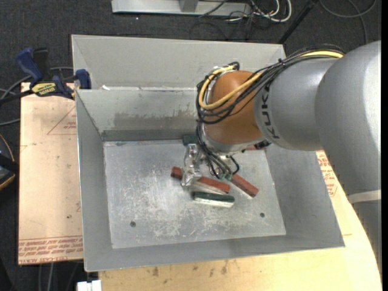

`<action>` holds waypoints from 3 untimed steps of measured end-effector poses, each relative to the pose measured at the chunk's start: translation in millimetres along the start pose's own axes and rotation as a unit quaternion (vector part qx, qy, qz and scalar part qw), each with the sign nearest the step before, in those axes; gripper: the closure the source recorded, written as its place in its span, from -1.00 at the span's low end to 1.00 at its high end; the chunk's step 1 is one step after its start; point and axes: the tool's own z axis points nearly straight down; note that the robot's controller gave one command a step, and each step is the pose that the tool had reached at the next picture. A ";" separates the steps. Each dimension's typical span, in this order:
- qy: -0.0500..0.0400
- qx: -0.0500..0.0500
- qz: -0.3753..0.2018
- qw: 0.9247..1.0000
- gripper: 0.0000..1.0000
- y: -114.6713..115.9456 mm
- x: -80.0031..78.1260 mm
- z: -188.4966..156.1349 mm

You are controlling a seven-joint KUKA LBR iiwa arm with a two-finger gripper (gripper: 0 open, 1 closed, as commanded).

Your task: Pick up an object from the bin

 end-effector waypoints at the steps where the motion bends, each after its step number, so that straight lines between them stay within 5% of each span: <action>1: 0.015 0.001 -0.002 1.000 -1.00 1.0 6.2 0.9; 2: 0.013 0.001 -0.002 1.000 -1.00 0.9 5.5 1.0; 3: 0.013 0.004 0.115 0.993 1.00 -27.6 14.4 -7.1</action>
Offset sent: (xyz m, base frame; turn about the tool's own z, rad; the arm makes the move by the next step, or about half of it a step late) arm 0.0000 0.0000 0.0000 0.0000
